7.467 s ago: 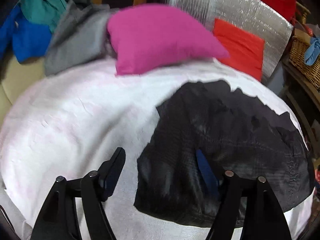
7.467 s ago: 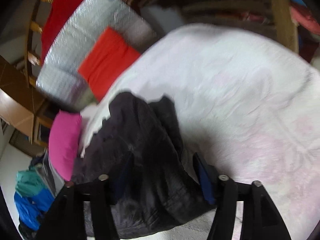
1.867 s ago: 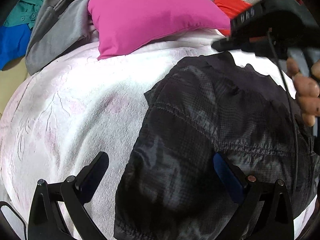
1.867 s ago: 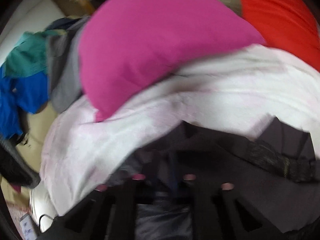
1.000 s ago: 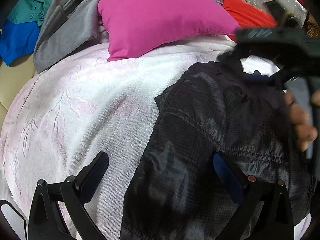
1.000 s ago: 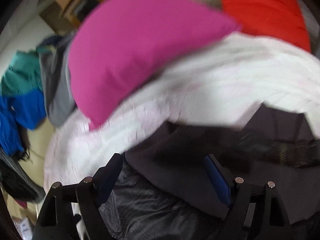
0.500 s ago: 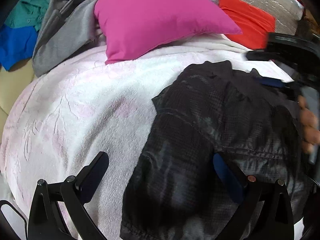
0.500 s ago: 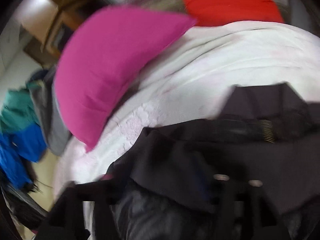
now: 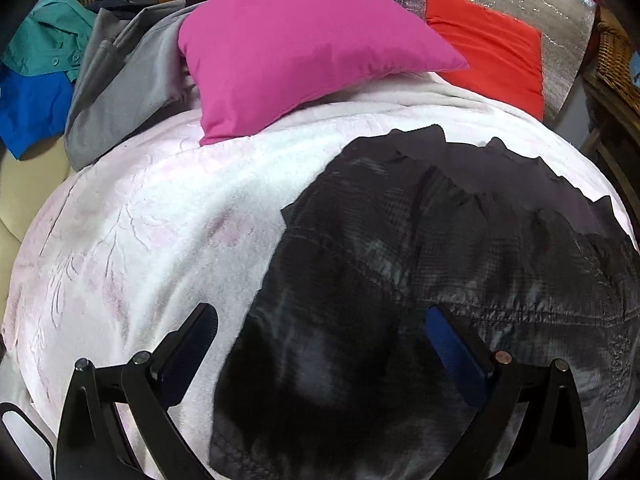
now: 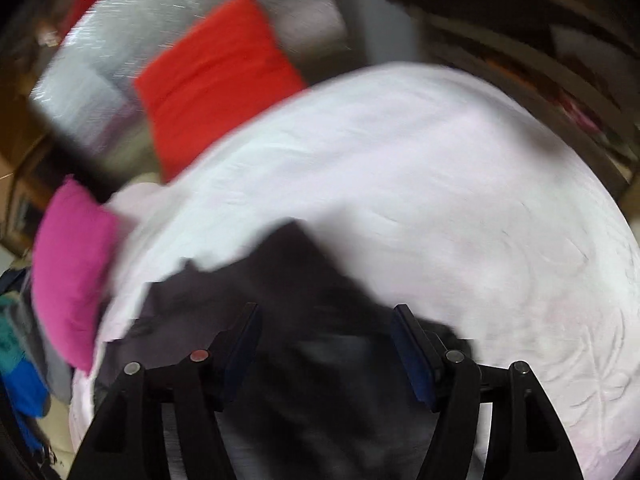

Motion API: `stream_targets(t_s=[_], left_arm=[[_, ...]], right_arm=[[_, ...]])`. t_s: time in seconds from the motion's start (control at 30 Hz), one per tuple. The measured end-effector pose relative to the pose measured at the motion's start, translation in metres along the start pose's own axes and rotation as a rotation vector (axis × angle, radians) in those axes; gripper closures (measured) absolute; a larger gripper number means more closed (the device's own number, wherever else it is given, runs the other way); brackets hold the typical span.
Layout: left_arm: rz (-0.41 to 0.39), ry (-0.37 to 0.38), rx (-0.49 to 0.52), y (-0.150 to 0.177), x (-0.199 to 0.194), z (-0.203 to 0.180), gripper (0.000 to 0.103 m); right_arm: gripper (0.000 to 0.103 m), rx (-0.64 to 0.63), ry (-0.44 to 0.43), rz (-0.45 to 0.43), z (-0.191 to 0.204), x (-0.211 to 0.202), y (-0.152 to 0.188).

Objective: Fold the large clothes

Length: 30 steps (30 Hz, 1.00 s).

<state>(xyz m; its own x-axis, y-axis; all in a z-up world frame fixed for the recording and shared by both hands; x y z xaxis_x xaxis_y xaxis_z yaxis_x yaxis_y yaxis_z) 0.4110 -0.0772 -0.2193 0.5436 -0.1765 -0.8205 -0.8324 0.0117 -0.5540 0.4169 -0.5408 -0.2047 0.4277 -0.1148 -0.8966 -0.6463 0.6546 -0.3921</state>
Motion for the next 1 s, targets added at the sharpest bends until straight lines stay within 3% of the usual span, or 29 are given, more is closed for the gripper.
stream_targets(t_s=[0.07,0.13,0.17,0.2,0.27,0.37,0.47,0.57,0.63,0.67,0.7,0.83,1.0], left_arm=[[0.0,-0.002,0.006,0.001,0.001,-0.005,0.0],[0.004,-0.009,0.003,0.0,0.003,-0.006,0.0],[0.006,-0.008,-0.003,-0.001,0.005,-0.007,0.0],[0.009,-0.002,-0.012,-0.001,0.005,-0.007,0.0],[0.008,0.005,-0.017,-0.002,0.005,-0.009,0.0],[-0.002,0.002,0.0,-0.001,0.003,-0.015,0.0],[0.019,-0.005,0.021,0.002,0.007,-0.018,0.0],[0.01,-0.009,0.033,0.003,0.004,-0.018,0.0],[0.005,-0.009,0.038,0.004,0.001,-0.017,0.0],[0.004,-0.008,0.039,0.004,0.0,-0.017,0.0],[0.002,-0.008,0.04,0.005,-0.001,-0.017,0.0],[-0.019,-0.013,0.067,0.009,-0.008,-0.019,0.0],[-0.064,-0.006,0.106,0.012,-0.022,-0.025,0.0]], right_arm=[[0.033,0.029,-0.042,0.046,-0.007,0.014,0.007],[0.034,0.018,-0.058,0.02,-0.006,0.017,0.013],[0.044,-0.013,-0.034,-0.014,-0.002,0.013,0.015],[0.065,-0.035,-0.016,-0.034,0.0,0.009,0.017],[0.075,-0.078,0.017,-0.11,0.004,-0.008,0.021],[0.077,-0.091,0.054,-0.157,0.0,-0.012,0.029],[0.078,-0.1,0.076,-0.044,-0.008,0.013,0.036],[0.075,-0.071,0.013,-0.105,-0.012,-0.008,0.042],[0.056,-0.033,-0.034,-0.129,-0.021,-0.027,0.05],[0.04,-0.019,-0.046,-0.146,-0.024,-0.035,0.054],[0.035,-0.007,-0.062,-0.167,-0.028,-0.043,0.059],[0.034,0.0,-0.067,-0.194,-0.046,-0.064,0.081],[0.033,0.006,-0.048,-0.108,-0.061,-0.045,0.097]])
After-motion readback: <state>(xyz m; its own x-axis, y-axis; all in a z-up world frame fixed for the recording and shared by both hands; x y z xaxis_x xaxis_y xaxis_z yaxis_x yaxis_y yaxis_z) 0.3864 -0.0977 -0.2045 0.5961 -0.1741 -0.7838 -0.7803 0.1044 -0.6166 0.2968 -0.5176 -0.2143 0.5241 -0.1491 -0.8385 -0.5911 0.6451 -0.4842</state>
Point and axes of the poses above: each gripper's, at about its wrist camera, not at the fingertips, and x roughly the way its jaws point, z to its left, y to its underside, the point moved 2 cm from there along x, roughly the way its jaws point, and after that the axes turned 9 degrees about y, right-handed, at the moved point
